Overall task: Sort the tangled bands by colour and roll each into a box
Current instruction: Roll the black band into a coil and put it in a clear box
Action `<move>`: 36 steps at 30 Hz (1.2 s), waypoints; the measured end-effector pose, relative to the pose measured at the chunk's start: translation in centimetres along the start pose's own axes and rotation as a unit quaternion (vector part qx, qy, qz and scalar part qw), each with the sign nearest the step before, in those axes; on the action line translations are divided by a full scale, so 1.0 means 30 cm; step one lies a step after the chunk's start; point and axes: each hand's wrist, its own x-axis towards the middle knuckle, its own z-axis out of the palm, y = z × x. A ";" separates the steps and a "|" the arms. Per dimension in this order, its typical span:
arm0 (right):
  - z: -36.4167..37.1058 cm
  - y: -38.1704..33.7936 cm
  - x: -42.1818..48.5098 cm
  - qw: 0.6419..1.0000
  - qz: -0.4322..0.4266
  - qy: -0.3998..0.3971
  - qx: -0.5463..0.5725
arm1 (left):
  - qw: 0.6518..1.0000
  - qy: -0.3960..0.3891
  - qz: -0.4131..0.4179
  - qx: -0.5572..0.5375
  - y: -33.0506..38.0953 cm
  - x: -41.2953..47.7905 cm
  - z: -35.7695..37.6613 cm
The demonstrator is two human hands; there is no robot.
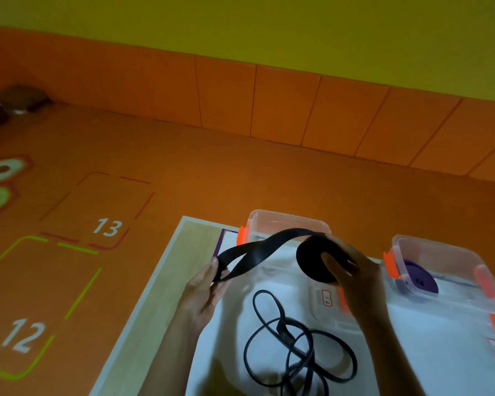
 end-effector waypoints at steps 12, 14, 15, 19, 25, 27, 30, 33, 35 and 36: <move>0.011 -0.010 -0.038 0.999 0.002 -0.039 0.000 | 0.994 -0.012 0.009 -0.110 0.028 0.019 0.052; -0.001 -0.019 -0.033 0.999 0.005 -0.044 0.009 | 0.996 -0.018 -0.014 -0.083 0.026 0.019 0.036; -0.012 -0.030 -0.027 0.998 0.007 -0.056 0.020 | 0.998 -0.019 -0.030 -0.045 0.027 0.019 0.024; -0.060 -0.095 0.007 0.992 -0.016 -0.123 0.021 | 0.982 0.001 -0.120 0.149 0.027 0.009 -0.005; -0.047 -0.141 0.014 0.981 -0.017 -0.193 0.032 | 0.912 -0.006 0.043 0.408 0.063 -0.042 0.109; -0.040 -0.151 0.013 0.977 -0.028 -0.212 0.023 | 0.888 -0.116 0.088 0.436 0.095 -0.083 0.160; -0.037 -0.162 0.014 0.969 -0.048 -0.241 0.000 | 0.809 -0.249 0.184 0.500 0.107 -0.129 0.221; -0.042 -0.170 0.017 0.965 -0.053 -0.258 0.005 | 0.766 -0.304 0.209 0.526 0.095 -0.153 0.268; -0.047 -0.174 0.017 0.963 -0.045 -0.264 0.007 | 0.777 -0.318 0.201 0.505 0.101 -0.157 0.272; -0.048 -0.172 0.018 0.963 -0.041 -0.265 0.008 | 0.776 -0.322 0.198 0.505 0.109 -0.157 0.270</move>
